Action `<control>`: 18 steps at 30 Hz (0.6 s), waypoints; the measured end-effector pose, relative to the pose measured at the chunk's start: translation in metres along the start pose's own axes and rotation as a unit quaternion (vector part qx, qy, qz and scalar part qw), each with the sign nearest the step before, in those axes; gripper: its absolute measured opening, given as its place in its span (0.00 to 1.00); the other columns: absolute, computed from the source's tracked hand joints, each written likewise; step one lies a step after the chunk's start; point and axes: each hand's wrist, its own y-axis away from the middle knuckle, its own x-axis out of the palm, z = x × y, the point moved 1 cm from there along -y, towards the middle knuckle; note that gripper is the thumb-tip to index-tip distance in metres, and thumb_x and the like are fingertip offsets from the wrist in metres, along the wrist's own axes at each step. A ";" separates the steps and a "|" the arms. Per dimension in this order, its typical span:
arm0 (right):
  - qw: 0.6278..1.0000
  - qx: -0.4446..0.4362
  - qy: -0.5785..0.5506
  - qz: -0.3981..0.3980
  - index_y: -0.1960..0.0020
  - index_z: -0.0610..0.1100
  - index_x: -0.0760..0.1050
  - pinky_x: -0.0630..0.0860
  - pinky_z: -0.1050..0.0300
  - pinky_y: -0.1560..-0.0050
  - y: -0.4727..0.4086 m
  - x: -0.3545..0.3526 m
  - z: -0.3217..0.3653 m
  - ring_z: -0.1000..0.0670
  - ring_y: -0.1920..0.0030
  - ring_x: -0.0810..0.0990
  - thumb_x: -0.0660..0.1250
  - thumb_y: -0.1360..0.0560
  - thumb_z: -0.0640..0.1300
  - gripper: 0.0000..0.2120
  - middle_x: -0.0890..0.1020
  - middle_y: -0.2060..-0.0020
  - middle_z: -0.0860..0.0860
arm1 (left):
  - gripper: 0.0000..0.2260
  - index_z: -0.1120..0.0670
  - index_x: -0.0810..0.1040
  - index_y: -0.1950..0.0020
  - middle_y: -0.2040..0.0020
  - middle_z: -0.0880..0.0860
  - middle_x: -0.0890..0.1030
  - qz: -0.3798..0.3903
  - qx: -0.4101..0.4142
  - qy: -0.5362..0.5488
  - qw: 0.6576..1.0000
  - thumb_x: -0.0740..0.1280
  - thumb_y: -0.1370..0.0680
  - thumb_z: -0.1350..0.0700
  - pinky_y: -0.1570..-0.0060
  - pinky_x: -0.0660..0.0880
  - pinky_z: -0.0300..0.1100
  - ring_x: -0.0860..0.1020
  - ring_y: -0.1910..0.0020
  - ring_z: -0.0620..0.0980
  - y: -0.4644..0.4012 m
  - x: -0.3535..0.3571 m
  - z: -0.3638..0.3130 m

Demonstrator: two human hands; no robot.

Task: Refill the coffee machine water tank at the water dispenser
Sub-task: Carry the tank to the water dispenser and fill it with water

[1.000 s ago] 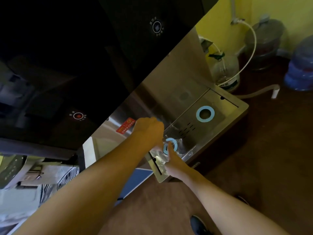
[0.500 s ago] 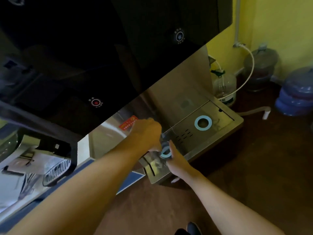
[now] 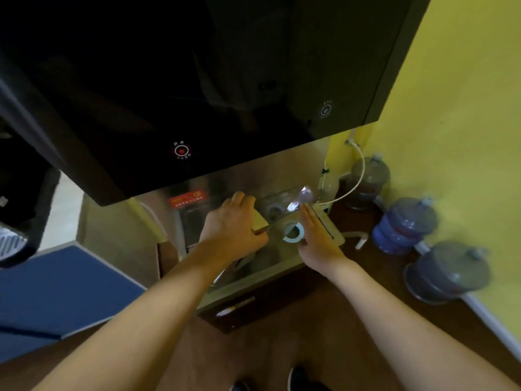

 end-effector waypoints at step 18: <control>0.910 -0.258 0.152 -0.288 0.23 0.42 0.57 0.72 0.55 0.38 -0.033 -0.128 0.002 0.42 0.34 0.67 0.65 0.29 0.34 0.36 0.64 0.32 0.39 | 0.33 0.51 0.66 0.28 0.38 0.50 0.72 -0.167 -0.140 0.158 0.963 0.70 0.29 0.39 0.51 0.74 0.43 0.74 0.42 0.48 -0.030 0.034 -0.053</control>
